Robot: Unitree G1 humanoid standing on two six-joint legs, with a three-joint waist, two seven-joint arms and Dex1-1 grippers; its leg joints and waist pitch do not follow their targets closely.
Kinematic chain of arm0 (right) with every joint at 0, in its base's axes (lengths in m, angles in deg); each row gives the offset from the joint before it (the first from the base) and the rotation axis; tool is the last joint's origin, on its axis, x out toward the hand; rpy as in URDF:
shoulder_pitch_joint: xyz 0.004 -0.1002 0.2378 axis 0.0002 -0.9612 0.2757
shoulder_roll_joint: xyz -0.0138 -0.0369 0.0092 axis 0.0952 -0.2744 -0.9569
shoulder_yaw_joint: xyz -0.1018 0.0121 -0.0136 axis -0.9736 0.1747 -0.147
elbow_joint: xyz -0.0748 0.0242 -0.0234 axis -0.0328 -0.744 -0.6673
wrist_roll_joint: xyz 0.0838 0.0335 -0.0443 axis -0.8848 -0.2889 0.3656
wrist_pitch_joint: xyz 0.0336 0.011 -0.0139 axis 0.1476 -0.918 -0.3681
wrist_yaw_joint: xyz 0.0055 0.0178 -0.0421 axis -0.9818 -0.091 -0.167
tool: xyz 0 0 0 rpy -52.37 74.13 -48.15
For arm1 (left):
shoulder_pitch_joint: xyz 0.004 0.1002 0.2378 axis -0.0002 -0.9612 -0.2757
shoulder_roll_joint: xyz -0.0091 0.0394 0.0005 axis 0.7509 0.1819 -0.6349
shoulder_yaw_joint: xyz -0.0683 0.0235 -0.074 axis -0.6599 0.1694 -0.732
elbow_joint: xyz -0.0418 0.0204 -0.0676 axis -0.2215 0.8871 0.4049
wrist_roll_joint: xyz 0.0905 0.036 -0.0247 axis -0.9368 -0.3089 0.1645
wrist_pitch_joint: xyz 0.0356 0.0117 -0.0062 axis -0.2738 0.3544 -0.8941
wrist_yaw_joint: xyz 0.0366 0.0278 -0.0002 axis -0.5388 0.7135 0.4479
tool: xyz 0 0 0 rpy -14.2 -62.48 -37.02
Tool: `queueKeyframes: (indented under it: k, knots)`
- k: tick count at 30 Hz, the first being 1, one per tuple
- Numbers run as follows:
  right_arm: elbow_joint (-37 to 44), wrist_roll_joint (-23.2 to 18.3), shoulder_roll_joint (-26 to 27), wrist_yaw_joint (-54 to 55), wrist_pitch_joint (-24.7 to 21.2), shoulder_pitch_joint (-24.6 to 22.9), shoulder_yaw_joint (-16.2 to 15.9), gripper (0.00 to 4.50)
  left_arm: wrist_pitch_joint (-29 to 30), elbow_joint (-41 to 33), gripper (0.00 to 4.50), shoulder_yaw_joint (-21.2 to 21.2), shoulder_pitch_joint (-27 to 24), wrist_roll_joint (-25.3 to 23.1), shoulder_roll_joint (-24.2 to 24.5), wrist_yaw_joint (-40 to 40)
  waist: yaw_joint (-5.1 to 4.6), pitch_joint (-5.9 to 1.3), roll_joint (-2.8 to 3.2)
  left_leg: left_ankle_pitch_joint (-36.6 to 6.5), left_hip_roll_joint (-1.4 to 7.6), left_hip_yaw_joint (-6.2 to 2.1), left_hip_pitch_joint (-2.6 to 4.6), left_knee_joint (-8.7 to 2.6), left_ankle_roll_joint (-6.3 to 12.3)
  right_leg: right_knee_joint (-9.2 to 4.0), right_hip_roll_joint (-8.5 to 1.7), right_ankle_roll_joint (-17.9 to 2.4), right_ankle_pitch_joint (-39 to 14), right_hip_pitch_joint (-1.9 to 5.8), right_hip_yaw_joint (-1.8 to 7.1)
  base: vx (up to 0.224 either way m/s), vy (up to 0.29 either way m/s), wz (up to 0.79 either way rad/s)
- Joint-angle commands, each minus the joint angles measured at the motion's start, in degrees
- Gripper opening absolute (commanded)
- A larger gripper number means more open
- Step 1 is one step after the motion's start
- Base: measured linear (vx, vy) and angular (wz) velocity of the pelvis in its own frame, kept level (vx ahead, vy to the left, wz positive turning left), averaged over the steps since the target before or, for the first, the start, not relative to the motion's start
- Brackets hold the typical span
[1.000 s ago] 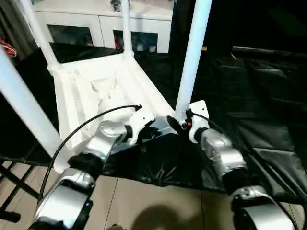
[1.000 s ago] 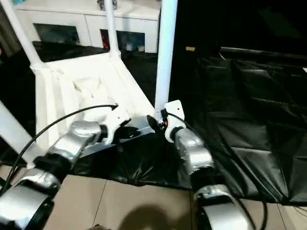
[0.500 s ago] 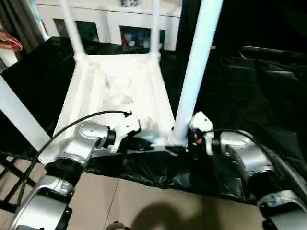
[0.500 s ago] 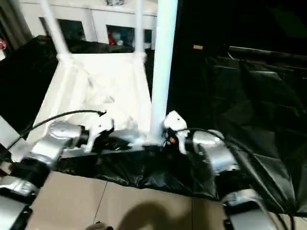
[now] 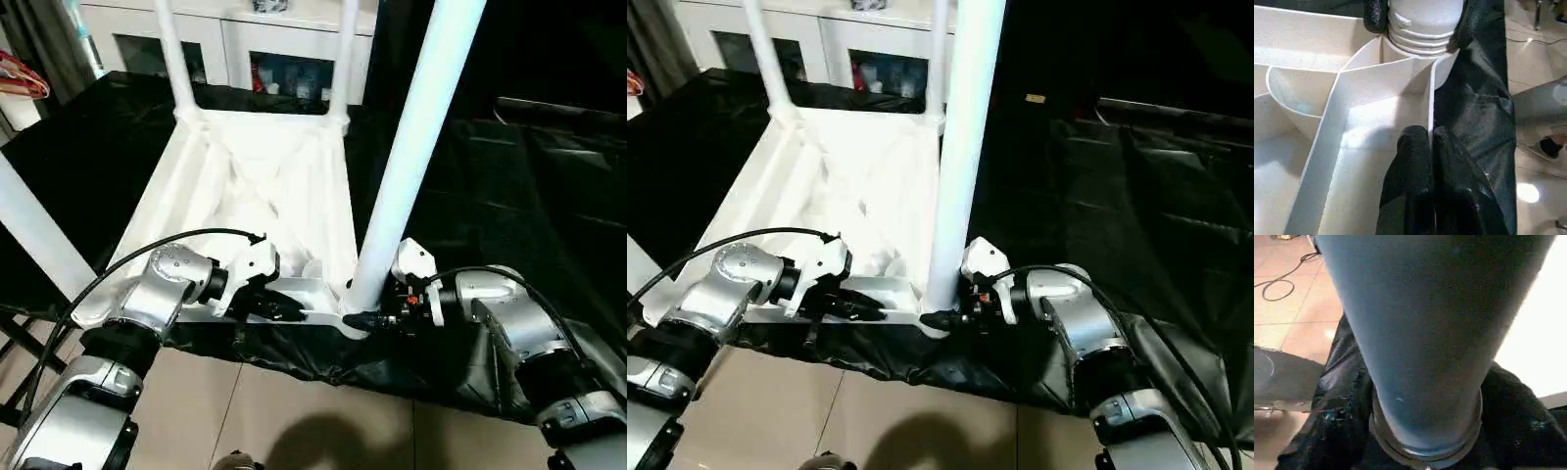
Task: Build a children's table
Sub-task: Rotate leg to tighten
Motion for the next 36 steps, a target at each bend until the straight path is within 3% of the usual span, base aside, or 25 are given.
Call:
queueKeyframes:
  k: [1,5,10,11,12,14,16,19,20,24,25,29,30,36]
  knots:
    - [1.8,-1.3,1.0,-3.0,-0.7,-1.2,-2.6,2.73,0.2,1.0,0.0,0.4,1.0,0.0,-0.8,1.6,-0.02,-3.7,-0.27,-11.2,3.02,-1.27,0.74,-3.69,2.17,-4.06,-5.33,-10.8,-13.4,2.63,3.05,0.0,0.0,0.0]
    - [1.8,-1.7,2.7,0.4,-1.0,-2.1,-1.2,2.68,0.9,1.2,0.0,-0.8,1.2,0.4,-2.5,5.0,0.04,-3.64,-0.3,-11.6,2.99,-1.26,0.74,-3.68,1.95,-4.21,-5.41,-10.7,-14.4,2.62,3.09,0.0,0.0,0.0]
    - [-0.7,-1.0,6.2,9.0,-0.7,-1.6,1.3,2.67,2.1,2.0,0.0,-1.1,1.9,-1.0,-4.5,10.6,-0.23,-3.28,-0.32,-14.6,2.86,-1.49,1.01,-3.97,0.73,-5.08,-5.54,-8.9,-21.6,2.29,3.06,0.0,0.0,0.0]
    - [-3.8,0.1,9.6,17.8,-0.4,-0.6,3.5,2.67,3.2,2.8,0.0,-1.1,2.6,-2.5,-6.6,15.6,-0.57,-3.1,-0.31,-16.0,2.79,-1.64,1.22,-4.12,-0.03,-5.4,-5.63,-8.4,-24.2,2.04,3.05,0.0,0.0,0.0]
    - [-3.8,0.1,9.6,17.8,-0.4,-0.6,3.5,2.67,3.2,2.8,0.0,-1.1,2.6,-2.5,-6.6,15.6,-0.83,-3.02,-0.33,-16.6,2.76,-1.78,1.18,-4.24,-0.56,-5.61,-5.76,-7.9,-26.0,2.09,3.02,0.0,0.0,0.0]
    - [-8.6,1.6,14.9,31.2,-1.1,1.4,6.1,2.66,4.8,4.1,0.0,-0.9,3.6,-4.4,-10.1,22.9,-1.83,-2.85,-0.35,-19.3,2.59,-2.31,1.34,-4.51,-1.72,-6.39,-5.89,-5.6,-32.5,2.08,2.56,0.0,0.0,0.0]
    - [-9.9,1.9,16.6,35.1,-1.3,2.0,6.8,2.66,5.3,4.6,0.0,-0.8,3.9,-5.0,-11.3,25.1,-2.55,-2.87,-0.18,-20.9,2.48,-2.65,1.53,-4.52,-2.25,-6.76,-5.94,-4.7,-34.8,1.94,2.33,0.0,0.0,0.0]
    - [-12.6,2.6,19.4,42.6,-1.5,3.5,7.9,2.66,5.9,5.4,0.0,-0.9,4.4,-5.6,-13.3,28.8,-3.08,-2.83,-0.26,-21.4,2.33,-2.47,1.78,-4.38,-1.35,-7.15,-5.79,-4.7,-34.2,1.46,2.52,0.0,0.0,0.0]
    - [-15.3,3.3,22.6,48.8,-0.9,5.0,8.7,2.66,5.8,6.2,0.0,-0.9,4.9,-6.4,-15.9,33.5,-3.26,-2.85,-0.13,-21.7,2.37,-2.44,1.84,-4.4,-1.31,-7.14,-5.74,-4.9,-34.0,1.36,2.55,0.0,0.0,0.0]
    - [-16.5,5.1,24.9,49.8,1.6,5.8,7.9,2.66,4.4,6.1,0.0,-0.4,4.9,-7.4,-18.2,36.1,-3.23,-3.04,-0.14,-21.5,2.48,-2.35,1.73,-4.61,-0.98,-6.95,-5.65,-5.6,-29.8,1.62,2.61,0.0,0.0,0.0]
    - [-16.4,4.7,25.1,48.7,2.1,5.7,8.2,3.22,4.1,6.0,0.0,-0.3,4.7,-7.5,-18.4,36.0,-3.15,-3.08,-0.04,-21.3,2.51,-2.34,1.74,-4.66,-0.82,-6.87,-5.64,-5.8,-28.9,1.68,2.65,0.0,0.0,0.0]
    - [-14.8,2.5,24.0,45.2,2.4,5.0,9.3,3.42,1.8,5.3,0.0,0.0,3.7,-7.8,-17.2,34.3,-3.0,-3.22,0.0,-19.6,2.58,-2.02,1.4,-4.73,-0.09,-6.26,-5.58,-7.6,-23.4,2.02,2.99,0.0,0.0,0.0]
    - [-14.5,2.5,23.6,44.6,2.6,4.8,9.2,3.72,1.3,5.1,0.0,0.1,3.5,-7.6,-16.9,33.6,-3.01,-3.2,-0.07,-19.3,2.56,-1.97,1.37,-4.73,-0.01,-6.21,-5.58,-7.8,-23.1,2.05,3.01,0.0,0.0,0.0]
    - [-12.4,4.3,17.3,35.1,5.3,3.3,5.6,4.18,-2.0,3.4,0.0,0.3,1.7,-6.7,-13.0,25.9,-2.67,-3.38,-0.26,-16.7,2.57,-1.73,1.03,-4.45,1.46,-6.07,-5.62,-7.8,-22.4,2.39,3.09,0.0,0.0,0.0]
